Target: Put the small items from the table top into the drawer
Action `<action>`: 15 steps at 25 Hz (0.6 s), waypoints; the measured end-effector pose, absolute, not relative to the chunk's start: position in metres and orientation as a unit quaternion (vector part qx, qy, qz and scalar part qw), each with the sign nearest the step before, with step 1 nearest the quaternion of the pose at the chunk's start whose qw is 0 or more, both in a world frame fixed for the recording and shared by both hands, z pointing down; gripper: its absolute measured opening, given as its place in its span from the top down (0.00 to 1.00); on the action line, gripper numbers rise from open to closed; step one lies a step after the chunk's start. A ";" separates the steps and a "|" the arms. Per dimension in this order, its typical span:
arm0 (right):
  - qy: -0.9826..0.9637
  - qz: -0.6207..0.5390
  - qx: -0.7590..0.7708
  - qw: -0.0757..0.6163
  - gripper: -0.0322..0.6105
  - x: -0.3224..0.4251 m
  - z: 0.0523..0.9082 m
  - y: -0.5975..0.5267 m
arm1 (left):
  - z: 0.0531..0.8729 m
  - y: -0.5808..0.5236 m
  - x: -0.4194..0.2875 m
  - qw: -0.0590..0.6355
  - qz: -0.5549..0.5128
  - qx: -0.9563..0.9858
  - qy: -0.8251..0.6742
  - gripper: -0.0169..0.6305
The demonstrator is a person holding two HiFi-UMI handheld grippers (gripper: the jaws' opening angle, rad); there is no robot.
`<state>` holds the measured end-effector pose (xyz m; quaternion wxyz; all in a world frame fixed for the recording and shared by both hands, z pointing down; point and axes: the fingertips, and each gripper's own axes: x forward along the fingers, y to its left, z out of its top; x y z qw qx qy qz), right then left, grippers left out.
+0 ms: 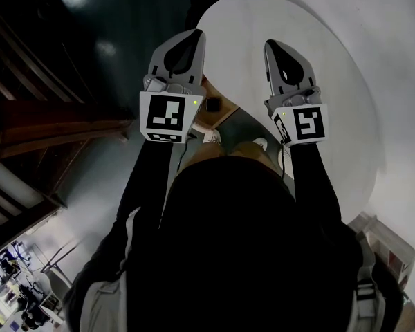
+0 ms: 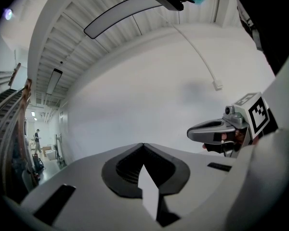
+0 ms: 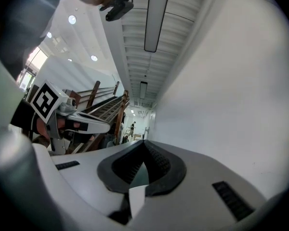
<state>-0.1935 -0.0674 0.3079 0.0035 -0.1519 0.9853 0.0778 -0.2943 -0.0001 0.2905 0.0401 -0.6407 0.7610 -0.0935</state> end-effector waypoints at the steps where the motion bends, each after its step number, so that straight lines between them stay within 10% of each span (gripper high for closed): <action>1: 0.985 0.085 -0.150 -0.002 0.91 -0.193 0.309 -0.066 | 0.292 0.000 -0.293 0.040 -0.095 -0.640 0.761 0.95; 15: 0.984 0.087 -0.156 0.003 0.91 -0.193 0.306 -0.066 | 0.290 0.001 -0.293 0.040 -0.089 -0.640 0.762 0.95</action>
